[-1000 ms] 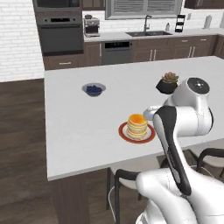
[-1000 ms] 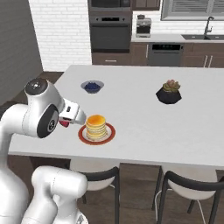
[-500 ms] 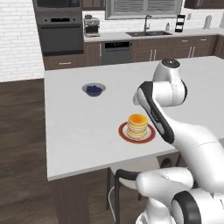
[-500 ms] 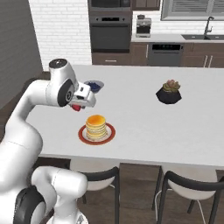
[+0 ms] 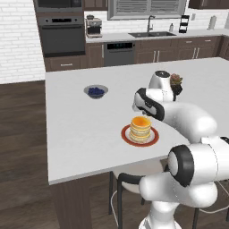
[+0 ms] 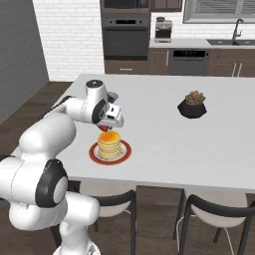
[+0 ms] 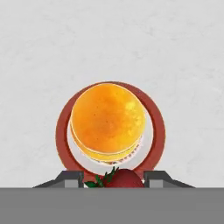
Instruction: Take the strawberry from the fridge and place it on top of the pancake, located on the dining counter.
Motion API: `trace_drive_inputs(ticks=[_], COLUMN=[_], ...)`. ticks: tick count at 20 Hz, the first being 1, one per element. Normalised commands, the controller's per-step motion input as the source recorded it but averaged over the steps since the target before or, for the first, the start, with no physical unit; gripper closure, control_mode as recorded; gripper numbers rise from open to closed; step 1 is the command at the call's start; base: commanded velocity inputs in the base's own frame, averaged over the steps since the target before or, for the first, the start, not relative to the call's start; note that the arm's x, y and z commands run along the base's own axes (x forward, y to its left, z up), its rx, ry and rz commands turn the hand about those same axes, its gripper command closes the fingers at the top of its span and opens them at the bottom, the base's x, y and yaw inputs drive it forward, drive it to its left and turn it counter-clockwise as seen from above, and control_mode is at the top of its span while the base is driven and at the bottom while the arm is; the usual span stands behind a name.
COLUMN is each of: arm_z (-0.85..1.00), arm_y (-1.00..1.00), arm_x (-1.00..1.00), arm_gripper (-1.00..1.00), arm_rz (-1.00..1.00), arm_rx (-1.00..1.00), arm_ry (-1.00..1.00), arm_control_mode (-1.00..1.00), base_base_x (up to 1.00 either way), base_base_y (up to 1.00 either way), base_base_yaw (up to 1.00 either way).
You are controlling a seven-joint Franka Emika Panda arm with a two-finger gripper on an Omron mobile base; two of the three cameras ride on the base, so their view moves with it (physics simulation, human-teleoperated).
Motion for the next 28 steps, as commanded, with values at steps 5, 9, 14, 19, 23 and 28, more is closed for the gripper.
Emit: trace_drive_inputs(ticks=[5, 9, 14, 19, 23, 28], arm_z=[-0.28, -0.28, -0.44, -0.29, -0.14, -0.06], arm_y=[0.16, 0.04, -0.04, -0.02, 0.0, 0.0], arm_x=[0.9, 0.25, 0.0, -0.08, -0.02, -0.01], arm_gripper=[1.0, 1.0, 1.0, 1.0, 1.0, 1.0], arm_rz=[0.0, 0.0, 0.0, 0.0, 0.0, 0.0], arm_rx=[-0.02, -0.02, 0.0, 0.0, 0.0, 0.0], arm_ry=[0.01, 0.03, 0.0, 0.0, 0.03, 0.02], arm_control_mode=[-1.0, -1.0, -1.0, -1.0, -1.0, -1.0], base_base_x=[0.0, 0.0, 0.0, 0.0, 0.0, 0.0], base_base_y=[0.0, 0.0, 0.0, 0.0, 0.0, 0.0], base_base_yaw=[0.0, 0.0, 0.0, 0.0, 0.0, 0.0])
